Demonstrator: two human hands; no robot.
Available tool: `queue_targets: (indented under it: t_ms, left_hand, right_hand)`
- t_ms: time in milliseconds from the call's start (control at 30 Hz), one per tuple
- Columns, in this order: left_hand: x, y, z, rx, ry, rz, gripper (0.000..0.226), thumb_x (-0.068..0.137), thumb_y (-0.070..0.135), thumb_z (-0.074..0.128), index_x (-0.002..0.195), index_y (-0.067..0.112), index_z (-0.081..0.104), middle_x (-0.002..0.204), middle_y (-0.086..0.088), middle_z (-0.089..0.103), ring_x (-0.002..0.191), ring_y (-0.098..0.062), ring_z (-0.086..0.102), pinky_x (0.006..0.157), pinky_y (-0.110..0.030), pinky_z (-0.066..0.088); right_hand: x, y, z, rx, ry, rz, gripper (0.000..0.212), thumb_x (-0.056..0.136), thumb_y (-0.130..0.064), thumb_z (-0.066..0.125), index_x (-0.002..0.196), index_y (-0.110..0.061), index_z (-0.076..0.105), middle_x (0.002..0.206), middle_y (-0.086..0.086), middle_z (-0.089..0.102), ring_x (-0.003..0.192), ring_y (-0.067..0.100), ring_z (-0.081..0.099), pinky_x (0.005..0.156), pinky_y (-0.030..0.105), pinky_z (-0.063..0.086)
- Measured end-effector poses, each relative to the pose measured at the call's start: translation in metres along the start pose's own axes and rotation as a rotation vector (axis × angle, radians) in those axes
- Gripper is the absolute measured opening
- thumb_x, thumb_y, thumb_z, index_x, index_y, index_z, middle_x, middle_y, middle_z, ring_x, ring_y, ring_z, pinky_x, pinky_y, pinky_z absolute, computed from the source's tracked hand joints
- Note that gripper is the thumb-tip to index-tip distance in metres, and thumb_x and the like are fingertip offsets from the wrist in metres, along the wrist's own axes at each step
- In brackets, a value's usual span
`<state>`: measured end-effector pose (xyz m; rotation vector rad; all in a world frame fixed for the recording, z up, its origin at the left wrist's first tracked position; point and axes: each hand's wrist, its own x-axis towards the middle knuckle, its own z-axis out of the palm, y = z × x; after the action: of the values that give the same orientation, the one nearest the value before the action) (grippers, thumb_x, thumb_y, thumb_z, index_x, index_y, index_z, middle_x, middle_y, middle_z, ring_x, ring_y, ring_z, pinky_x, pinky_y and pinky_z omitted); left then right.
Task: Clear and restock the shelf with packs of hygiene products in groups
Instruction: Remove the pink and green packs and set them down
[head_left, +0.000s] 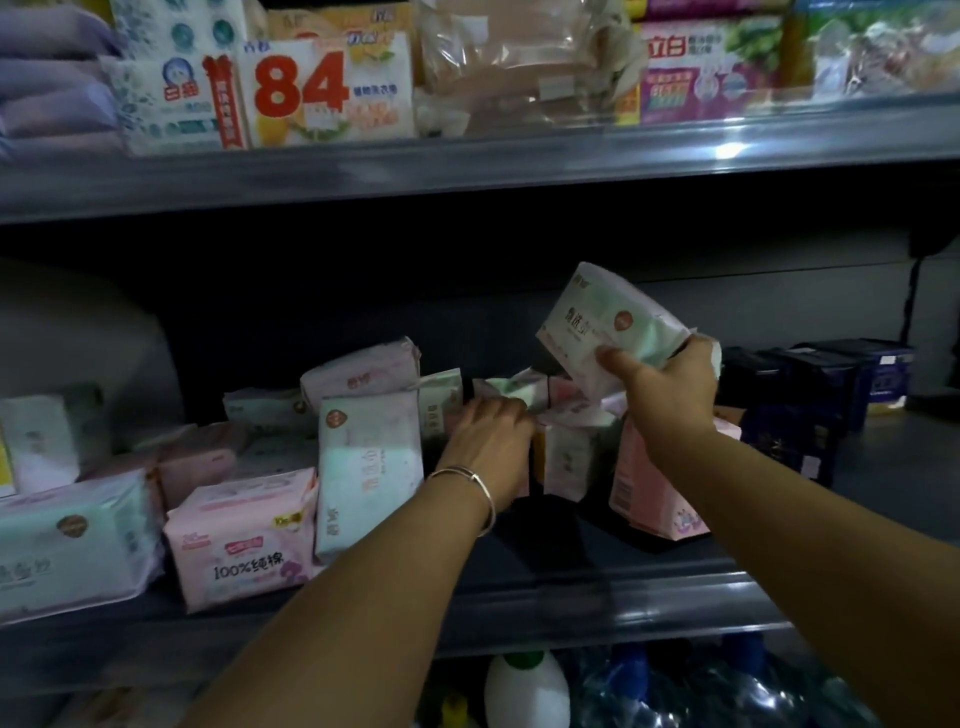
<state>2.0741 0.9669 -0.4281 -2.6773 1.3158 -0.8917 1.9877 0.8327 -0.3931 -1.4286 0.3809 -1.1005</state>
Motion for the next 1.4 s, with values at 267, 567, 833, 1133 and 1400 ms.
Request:
queue_targets:
  t_ms: [267, 567, 833, 1133, 1400]
  left_hand:
    - [0.046, 0.047, 0.024, 0.014, -0.234, -0.243, 0.085, 0.082, 0.065, 0.043, 0.148, 0.015, 0.020, 0.149, -0.016, 0.029, 0.138, -0.036, 0.023, 0.111, -0.058, 0.001]
    - [0.058, 0.064, 0.035, -0.241, 0.009, -0.398, 0.080, 0.079, 0.055, 0.059, 0.134, 0.006, 0.029, 0.133, -0.015, 0.043, 0.125, -0.031, 0.040, 0.112, -0.048, 0.004]
    - [0.019, 0.047, -0.026, -0.740, 0.211, -0.434, 0.086, 0.069, 0.024, 0.079, 0.137, 0.007, 0.029, 0.136, -0.010, 0.032, 0.123, -0.026, 0.040, 0.100, -0.031, 0.036]
    - [-0.106, 0.038, -0.093, -0.878, 0.214, -0.460, 0.051, 0.065, 0.016, 0.080, 0.103, 0.030, 0.050, 0.113, 0.000, 0.052, 0.101, -0.016, 0.053, 0.086, -0.026, 0.046]
    - [-0.232, 0.060, -0.099, -1.016, -0.026, -0.609, 0.063, 0.067, 0.006, 0.081, 0.120, 0.018, 0.047, 0.103, 0.002, 0.058, 0.081, -0.009, 0.057, 0.062, -0.016, 0.051]
  right_hand:
    - [0.019, -0.003, -0.012, -0.099, -0.026, -0.025, 0.054, 0.075, -0.013, 0.077, 0.113, -0.014, 0.040, 0.110, 0.009, 0.057, 0.100, 0.029, 0.062, 0.082, 0.050, 0.056]
    - [0.024, 0.006, -0.017, -0.070, -0.062, -0.019, 0.052, 0.075, -0.011, 0.077, 0.111, -0.013, 0.040, 0.108, 0.007, 0.058, 0.098, 0.025, 0.063, 0.081, 0.045, 0.057]
    - [-0.004, -0.028, -0.026, 0.087, -0.081, -0.037, 0.049, 0.077, -0.014, 0.076, 0.109, -0.014, 0.039, 0.095, -0.003, 0.056, 0.087, 0.014, 0.062, 0.075, 0.033, 0.056]
    - [-0.092, -0.043, -0.075, 0.131, -0.211, 0.042, 0.048, 0.074, 0.001, 0.074, 0.107, -0.014, 0.042, 0.093, -0.007, 0.057, 0.082, 0.007, 0.060, 0.061, 0.021, 0.052]
    - [-0.179, -0.018, -0.132, 0.160, -0.429, 0.254, 0.055, 0.076, 0.002, 0.071, 0.121, -0.010, 0.043, 0.111, 0.003, 0.062, 0.097, 0.021, 0.065, 0.068, 0.031, 0.058]
